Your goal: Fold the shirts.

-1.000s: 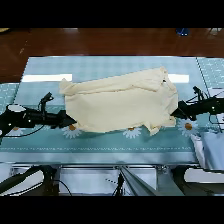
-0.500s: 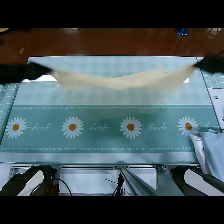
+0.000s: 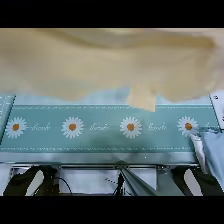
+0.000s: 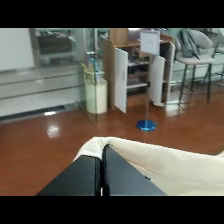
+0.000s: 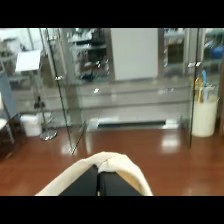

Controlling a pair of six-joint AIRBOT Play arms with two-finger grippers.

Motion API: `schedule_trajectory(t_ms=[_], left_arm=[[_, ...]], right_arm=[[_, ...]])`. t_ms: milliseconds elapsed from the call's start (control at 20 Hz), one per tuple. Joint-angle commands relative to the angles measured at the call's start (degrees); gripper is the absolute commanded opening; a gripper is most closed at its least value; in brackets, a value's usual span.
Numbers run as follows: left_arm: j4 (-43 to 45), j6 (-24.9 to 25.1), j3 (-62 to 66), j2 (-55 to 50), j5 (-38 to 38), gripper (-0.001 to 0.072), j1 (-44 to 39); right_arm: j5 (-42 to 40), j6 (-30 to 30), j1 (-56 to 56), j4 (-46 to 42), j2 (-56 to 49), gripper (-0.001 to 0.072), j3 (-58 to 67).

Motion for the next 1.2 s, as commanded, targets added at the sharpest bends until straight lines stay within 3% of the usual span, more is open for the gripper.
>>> schedule_trajectory(t_ms=[0, 300, 550, 650, 800, 1000, 1150], left_arm=[[9.9, -7.2, 4.5, 3.5, -8.2, 0.0021, 0.0], [12.2, -9.7, 3.6, 2.1, -26.2, 0.0022, 0.0], [11.7, -8.9, -6.6, -3.6, -29.4, 0.0023, 0.0], [11.5, -7.5, -12.9, -7.2, -28.5, 0.0023, -0.1], [11.5, -4.2, -22.1, -14.1, -21.3, 0.0023, -0.1], [11.6, 1.3, -28.0, -26.1, -11.0, 0.0023, -0.1], [11.3, 1.5, -28.0, -34.8, -3.6, 0.0023, -0.1]], right_arm=[[2.9, 5.0, 0.1, -7.5, 5.8, 0.0033, 1.5], [16.9, 3.4, 0.1, -11.8, 4.9, 0.0032, 1.5], [31.6, -1.2, 0.4, -11.8, -10.1, 0.0031, 1.5], [31.1, -1.7, 3.3, -12.0, -18.7, 0.0031, 1.5], [26.8, -1.6, 11.3, -12.8, -31.1, 0.0032, 1.5], [9.0, 3.1, 16.5, -13.7, -43.0, 0.0033, 1.5], [-0.5, 5.0, 16.6, -13.6, -47.8, 0.0032, 1.5]])
